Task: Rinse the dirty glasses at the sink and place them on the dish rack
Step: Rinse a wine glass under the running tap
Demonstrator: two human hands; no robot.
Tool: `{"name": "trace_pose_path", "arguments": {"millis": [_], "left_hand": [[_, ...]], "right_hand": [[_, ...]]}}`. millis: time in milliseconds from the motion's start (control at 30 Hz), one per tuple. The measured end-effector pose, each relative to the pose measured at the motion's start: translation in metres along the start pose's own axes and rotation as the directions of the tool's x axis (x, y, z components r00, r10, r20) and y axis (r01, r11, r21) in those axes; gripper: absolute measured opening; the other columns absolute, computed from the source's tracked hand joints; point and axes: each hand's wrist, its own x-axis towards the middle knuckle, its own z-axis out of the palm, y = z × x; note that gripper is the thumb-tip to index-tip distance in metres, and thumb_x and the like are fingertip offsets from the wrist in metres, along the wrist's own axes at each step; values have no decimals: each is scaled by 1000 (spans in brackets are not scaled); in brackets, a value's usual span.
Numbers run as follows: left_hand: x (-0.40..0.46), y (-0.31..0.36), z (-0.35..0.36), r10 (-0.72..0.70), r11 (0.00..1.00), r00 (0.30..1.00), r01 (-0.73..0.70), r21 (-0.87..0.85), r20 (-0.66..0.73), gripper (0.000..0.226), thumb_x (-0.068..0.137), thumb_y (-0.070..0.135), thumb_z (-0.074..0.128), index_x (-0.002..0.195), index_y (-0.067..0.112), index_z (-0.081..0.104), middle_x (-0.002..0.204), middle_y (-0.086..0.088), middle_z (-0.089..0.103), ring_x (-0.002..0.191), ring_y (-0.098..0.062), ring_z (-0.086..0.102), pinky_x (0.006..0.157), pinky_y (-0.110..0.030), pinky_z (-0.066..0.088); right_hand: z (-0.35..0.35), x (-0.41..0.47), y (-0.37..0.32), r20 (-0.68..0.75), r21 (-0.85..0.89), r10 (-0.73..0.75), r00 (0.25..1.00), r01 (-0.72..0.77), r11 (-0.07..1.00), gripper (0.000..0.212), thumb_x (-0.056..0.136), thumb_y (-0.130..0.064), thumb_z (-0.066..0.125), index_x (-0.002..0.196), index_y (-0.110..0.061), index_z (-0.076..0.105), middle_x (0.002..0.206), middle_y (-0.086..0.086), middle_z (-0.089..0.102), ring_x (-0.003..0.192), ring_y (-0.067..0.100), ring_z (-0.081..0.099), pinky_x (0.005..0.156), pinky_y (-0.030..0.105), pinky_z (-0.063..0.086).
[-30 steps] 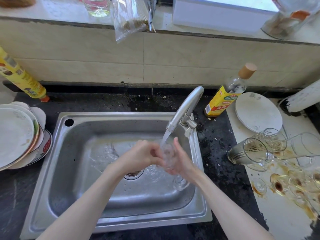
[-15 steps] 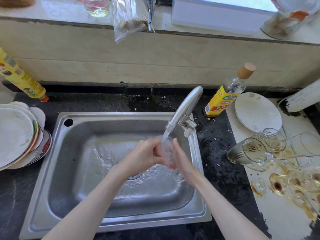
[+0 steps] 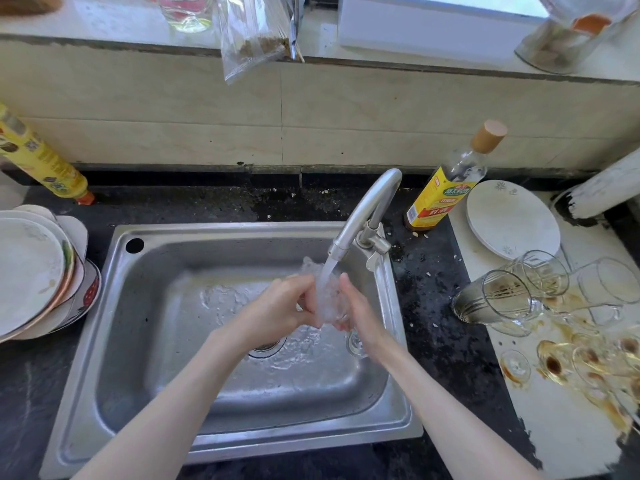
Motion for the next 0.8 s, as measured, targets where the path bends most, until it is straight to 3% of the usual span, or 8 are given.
{"name": "trace_pose_path", "arguments": {"millis": [67,167,233,367,500,567,633,800], "left_hand": [[-1,-3,-1,40,998,999,-41,50,9,41,69,12,80,62,32,46,68,13,54,68,4,52,64,-16,40],[-2,0,-1,45,997,996,-49,58,71,27,77,43,69,64,28,52,68,9,57,68,-5,51,68,-24,40],[-2,6,3,34,999,998,-34,-4,-51,34,77,56,55,59,28,47,58,11,52,59,-4,48,60,-20,37],[-8,3,5,-80,947,970,2,-321,-231,29,80,45,57,60,25,54,61,16,56,61,4,50,62,-13,37],[-18,-8,9,-67,915,984,-7,-403,-168,21,74,45,62,70,24,60,110,8,53,103,4,53,89,-10,39],[-19,-8,12,-101,860,987,24,-510,-122,14,73,37,69,72,27,60,125,9,51,113,3,53,90,-13,43],[-20,-9,13,-139,809,984,47,-586,-113,16,77,17,75,73,20,60,119,7,58,105,2,60,86,-14,46],[-19,-11,10,-183,831,963,44,-554,-198,17,78,-3,67,71,10,60,120,3,59,108,-3,60,89,-16,46]], "right_hand": [[1,-2,-1,-3,-2,21,1000,-21,1000,73,79,-78,29,112,-21,60,71,-8,62,51,-4,51,45,9,36],[3,-6,-8,93,99,132,987,-141,985,73,84,-69,8,71,-24,64,39,-12,41,29,0,29,33,14,15],[4,-5,-10,173,173,222,960,-252,952,78,85,-73,4,67,-18,57,37,-9,34,29,4,21,38,19,7],[-1,-2,-7,306,198,305,902,-373,906,82,75,-82,8,68,-11,48,37,-6,34,29,6,22,38,21,8],[-2,-4,-6,346,288,263,900,-369,884,86,79,-80,11,71,-12,63,39,-4,40,28,6,26,38,20,6],[1,-3,-7,316,314,209,925,-310,897,82,85,-75,10,84,-16,67,44,-3,46,30,6,30,36,18,9],[3,-1,-8,254,279,146,956,-217,935,77,89,-69,8,99,-20,66,54,-1,53,37,9,37,38,20,18],[10,-4,-4,90,152,-32,995,18,988,60,88,-61,15,118,-33,58,82,-2,65,61,25,48,58,27,34]]}}
